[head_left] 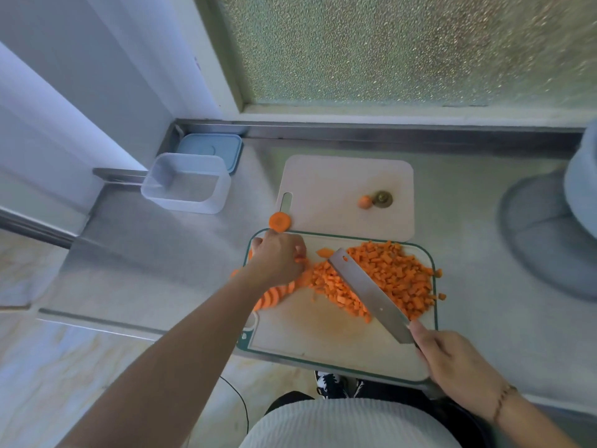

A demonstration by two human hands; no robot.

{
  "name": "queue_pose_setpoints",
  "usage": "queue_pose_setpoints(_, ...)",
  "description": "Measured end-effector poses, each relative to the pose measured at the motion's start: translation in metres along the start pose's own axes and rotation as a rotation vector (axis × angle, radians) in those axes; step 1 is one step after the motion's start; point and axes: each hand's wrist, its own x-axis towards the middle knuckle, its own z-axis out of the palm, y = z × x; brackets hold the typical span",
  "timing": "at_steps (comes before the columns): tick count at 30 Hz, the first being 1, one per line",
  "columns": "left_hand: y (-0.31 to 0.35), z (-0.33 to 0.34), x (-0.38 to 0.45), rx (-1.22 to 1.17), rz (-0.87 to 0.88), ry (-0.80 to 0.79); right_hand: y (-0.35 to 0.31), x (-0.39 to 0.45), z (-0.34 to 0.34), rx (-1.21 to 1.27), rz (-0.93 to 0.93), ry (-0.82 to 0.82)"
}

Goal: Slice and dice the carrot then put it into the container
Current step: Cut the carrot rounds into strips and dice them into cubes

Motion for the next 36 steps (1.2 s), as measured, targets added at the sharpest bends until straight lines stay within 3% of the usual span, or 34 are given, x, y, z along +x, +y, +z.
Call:
queue_pose_setpoints(5, -0.008, -0.004, -0.002, -0.182, 0.066, 0.157, -0.005, 0.000, 0.001, 0.018, 0.010, 0.007)
queue_pose_setpoints(8, -0.005, -0.003, -0.024, -0.453, 0.040, 0.286, -0.006, -0.001, 0.001, 0.014, 0.013, -0.008)
queue_pose_setpoints(13, 0.006, 0.059, -0.095, -0.574, 0.156, 0.190, -0.006, -0.007, 0.003, -0.094, -0.027, -0.068)
queue_pose_setpoints(15, 0.009, 0.089, -0.111, -0.568, 0.223, 0.244, -0.004, -0.009, 0.005, -0.163, -0.029, -0.097)
queue_pose_setpoints(20, 0.009, 0.127, -0.125, -0.332, 0.458, 0.602, -0.005, -0.012, 0.008, -0.318, -0.015, -0.123)
queue_pose_setpoints(24, 0.008, 0.137, -0.122, -0.310, 0.542, 0.628, -0.006, -0.013, 0.006, -0.431, -0.051, -0.137)
queue_pose_setpoints(36, 0.012, 0.140, -0.113, -0.407, 0.518, 0.628, -0.018, -0.003, 0.020, -0.602, -0.067, -0.170)
